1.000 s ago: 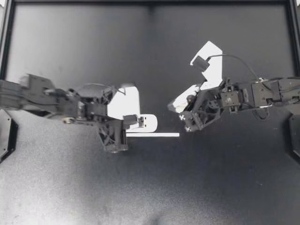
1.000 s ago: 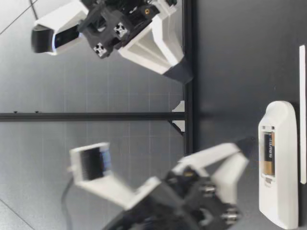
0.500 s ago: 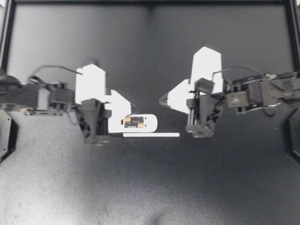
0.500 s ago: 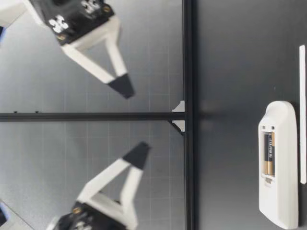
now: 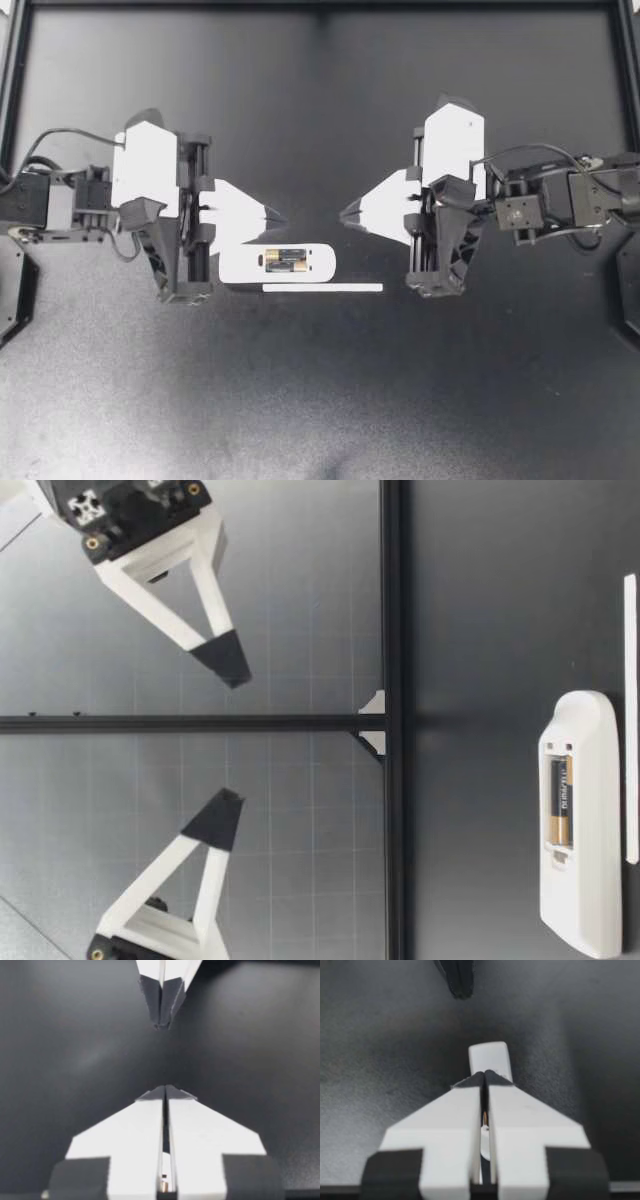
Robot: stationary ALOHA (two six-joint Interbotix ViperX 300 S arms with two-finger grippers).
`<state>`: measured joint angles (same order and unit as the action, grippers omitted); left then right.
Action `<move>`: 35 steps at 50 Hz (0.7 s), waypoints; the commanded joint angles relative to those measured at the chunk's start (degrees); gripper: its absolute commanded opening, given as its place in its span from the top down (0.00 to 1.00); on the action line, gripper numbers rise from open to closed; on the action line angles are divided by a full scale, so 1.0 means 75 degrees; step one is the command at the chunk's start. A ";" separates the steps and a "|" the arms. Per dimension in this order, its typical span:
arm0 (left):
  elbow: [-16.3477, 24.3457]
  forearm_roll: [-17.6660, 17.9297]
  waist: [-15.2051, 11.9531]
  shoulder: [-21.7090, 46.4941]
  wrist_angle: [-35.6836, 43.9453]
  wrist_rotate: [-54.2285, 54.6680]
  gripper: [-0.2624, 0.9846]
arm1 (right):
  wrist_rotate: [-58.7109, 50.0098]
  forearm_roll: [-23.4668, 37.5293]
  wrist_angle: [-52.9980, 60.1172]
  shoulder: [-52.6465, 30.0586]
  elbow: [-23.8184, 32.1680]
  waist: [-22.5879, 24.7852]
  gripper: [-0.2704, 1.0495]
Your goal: Place the battery into the slot of the remote controller.
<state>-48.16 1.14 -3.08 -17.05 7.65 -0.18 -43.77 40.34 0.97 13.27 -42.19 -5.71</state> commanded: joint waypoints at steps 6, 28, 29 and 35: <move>0.0023 -0.0023 -0.0023 -0.0188 0.0187 -0.0012 0.92 | 0.0023 -0.0012 0.0270 0.0094 0.0199 0.0047 0.88; -0.0047 -0.0035 -0.0023 -0.0188 0.0187 -0.0012 0.92 | 0.0059 0.0000 0.0223 -0.0082 0.0187 0.0047 0.88; -0.0035 -0.0035 -0.0023 -0.0188 0.0187 -0.0012 0.92 | 0.0059 0.0000 0.0223 -0.0082 0.0199 0.0035 0.88; -0.0035 -0.0035 -0.0023 -0.0188 0.0187 -0.0012 0.92 | 0.0059 0.0000 0.0223 -0.0164 0.0246 0.0035 0.88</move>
<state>-49.13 0.97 -3.08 -17.49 8.53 -0.18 -43.42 40.34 2.37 11.69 -41.92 -5.71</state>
